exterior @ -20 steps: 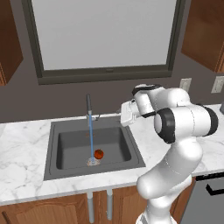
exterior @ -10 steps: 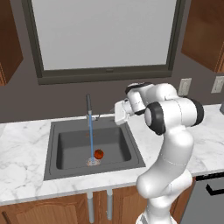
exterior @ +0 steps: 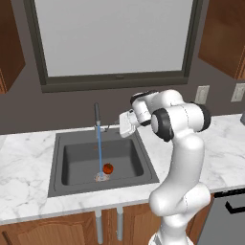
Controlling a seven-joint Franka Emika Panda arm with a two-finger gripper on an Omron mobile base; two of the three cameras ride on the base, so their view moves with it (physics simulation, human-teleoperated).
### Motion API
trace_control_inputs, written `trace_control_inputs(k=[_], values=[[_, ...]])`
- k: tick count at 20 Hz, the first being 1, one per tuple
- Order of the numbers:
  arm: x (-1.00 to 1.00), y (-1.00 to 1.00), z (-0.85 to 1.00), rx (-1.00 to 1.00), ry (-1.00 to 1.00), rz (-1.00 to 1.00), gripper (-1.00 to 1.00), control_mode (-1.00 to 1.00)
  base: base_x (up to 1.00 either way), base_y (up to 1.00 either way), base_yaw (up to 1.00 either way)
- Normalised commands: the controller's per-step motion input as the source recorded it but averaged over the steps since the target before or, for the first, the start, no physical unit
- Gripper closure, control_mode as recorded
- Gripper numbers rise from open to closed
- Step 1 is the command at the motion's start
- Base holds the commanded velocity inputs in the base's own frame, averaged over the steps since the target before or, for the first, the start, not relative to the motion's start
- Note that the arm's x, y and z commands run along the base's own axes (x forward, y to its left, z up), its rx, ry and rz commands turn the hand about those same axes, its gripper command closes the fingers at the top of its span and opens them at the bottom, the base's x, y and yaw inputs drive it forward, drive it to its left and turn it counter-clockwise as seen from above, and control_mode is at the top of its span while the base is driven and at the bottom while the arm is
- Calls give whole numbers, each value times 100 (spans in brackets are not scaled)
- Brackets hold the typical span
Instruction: Turn on the sink faucet. Then move the tomato from the counter to the sink. Turn off the sink. Move the vegetable from the sink to the pot next to the stove. Finally move the pot to the rear right burner.
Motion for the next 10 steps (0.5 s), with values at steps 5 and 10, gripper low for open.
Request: trace_control_inputs(k=[5, 10], values=[[30, 0, -21, 1, 0, 8, -100, -100, 0, 0, 0], [28, 0, -12, 1, 0, 8, -100, -100, 0, 0, 0]])
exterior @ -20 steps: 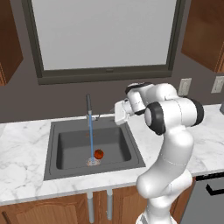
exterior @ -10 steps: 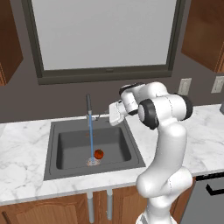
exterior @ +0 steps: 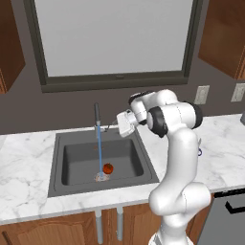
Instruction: Turn on the sink faucet. Then move the tomato from the counter to the sink. Turn off the sink. Move the vegetable from the sink to the pot next to the stove. Finally move the pot to the rear right burner.
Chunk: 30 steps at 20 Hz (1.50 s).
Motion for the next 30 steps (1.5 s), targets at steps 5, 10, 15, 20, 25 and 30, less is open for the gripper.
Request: trace_control_inputs(k=[5, 10, 15, 20, 25, 30], values=[[29, 2, -8, 1, 0, 3, -100, -100, 0, 0, 0], [26, 11, -8, 1, 0, 0, -100, -100, 0, 0, 0], [19, 12, -10, 0, 0, 0, -100, -100, 0, 0, 0], [17, 11, -12, 0, 0, 0, -100, -100, 0, 0, 0], [10, 7, -11, 0, 0, 0, -100, -100, 0, 0, 0], [5, 9, -7, 0, 0, 0, -100, -100, 0, 0, 0]])
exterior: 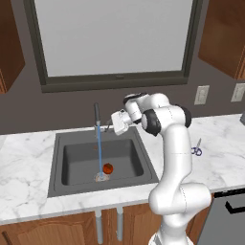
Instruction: Turn on the sink faucet. Then move the tomato from the counter to the sink. Turn off the sink. Move the vegetable from the sink to the pot next to the stove. Finally move the pot to the rear right burner.
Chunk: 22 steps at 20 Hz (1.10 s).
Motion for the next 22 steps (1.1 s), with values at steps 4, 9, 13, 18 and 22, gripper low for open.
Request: trace_control_inputs(k=[4, 9, 13, 18, 22], values=[[0, 17, 0, 0, 0, 0, -100, -100, 0, 0, 0], [0, 22, 0, 0, 1, 0, -100, -100, 0, 0, 0], [0, 28, 0, 0, 4, 0, -100, -100, 0, 0, 0], [2, 29, 0, 0, 4, 0, -100, -100, 0, 0, 0], [1, 36, 0, 0, 1, 0, -100, -100, 0, 0, 0]])
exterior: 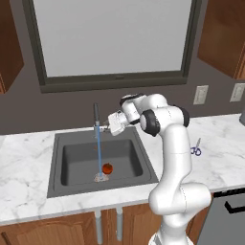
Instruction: Turn on the sink faucet. Then move the tomato from the counter to the sink. Turn off the sink. Move the vegetable from the sink to the pot next to the stove. Finally move the pot to the rear right burner.
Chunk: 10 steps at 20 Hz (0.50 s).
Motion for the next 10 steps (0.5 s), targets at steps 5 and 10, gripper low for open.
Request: trace_control_inputs(k=[5, 10], values=[[0, 44, 1, 0, 0, 0, -100, -100, 0, 0, 0], [0, 48, 8, 0, 0, 0, -100, -100, 0, 0, 0]])
